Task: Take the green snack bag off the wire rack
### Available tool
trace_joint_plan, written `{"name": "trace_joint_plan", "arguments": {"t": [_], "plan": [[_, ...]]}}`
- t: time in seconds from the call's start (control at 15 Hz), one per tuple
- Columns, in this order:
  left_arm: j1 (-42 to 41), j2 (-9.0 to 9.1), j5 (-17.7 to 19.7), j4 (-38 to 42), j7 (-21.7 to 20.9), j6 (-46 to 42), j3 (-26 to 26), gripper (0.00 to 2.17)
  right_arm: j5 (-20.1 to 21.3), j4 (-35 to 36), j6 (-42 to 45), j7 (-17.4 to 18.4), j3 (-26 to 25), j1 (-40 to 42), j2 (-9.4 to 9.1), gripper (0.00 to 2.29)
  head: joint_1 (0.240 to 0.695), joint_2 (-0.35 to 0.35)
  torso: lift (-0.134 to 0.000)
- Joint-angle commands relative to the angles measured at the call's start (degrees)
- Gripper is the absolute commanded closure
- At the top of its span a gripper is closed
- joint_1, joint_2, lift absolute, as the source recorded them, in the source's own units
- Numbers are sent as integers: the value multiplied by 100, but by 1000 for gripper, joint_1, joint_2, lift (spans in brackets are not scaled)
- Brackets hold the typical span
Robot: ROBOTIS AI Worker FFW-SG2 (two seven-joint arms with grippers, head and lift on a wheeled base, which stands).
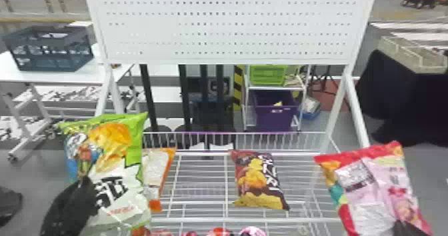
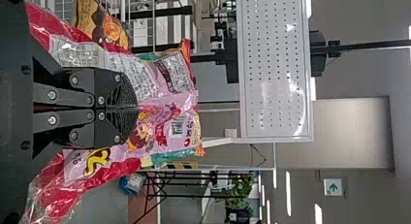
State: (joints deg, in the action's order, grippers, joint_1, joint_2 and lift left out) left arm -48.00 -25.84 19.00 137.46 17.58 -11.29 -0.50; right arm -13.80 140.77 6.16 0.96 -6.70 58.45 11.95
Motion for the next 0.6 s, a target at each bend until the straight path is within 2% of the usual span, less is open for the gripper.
{"name": "trace_joint_plan", "arguments": {"t": [0.0, 0.53], "plan": [[1, 0, -1, 0, 0, 0, 6, 2142, 0, 12, 3, 1, -7, 0, 0, 2246, 499, 0, 0], [36, 0, -19, -35, 0, 53, -29, 2142, 0, 48, 20, 1, -7, 35, 9, 2246, 499, 0, 0]]}}
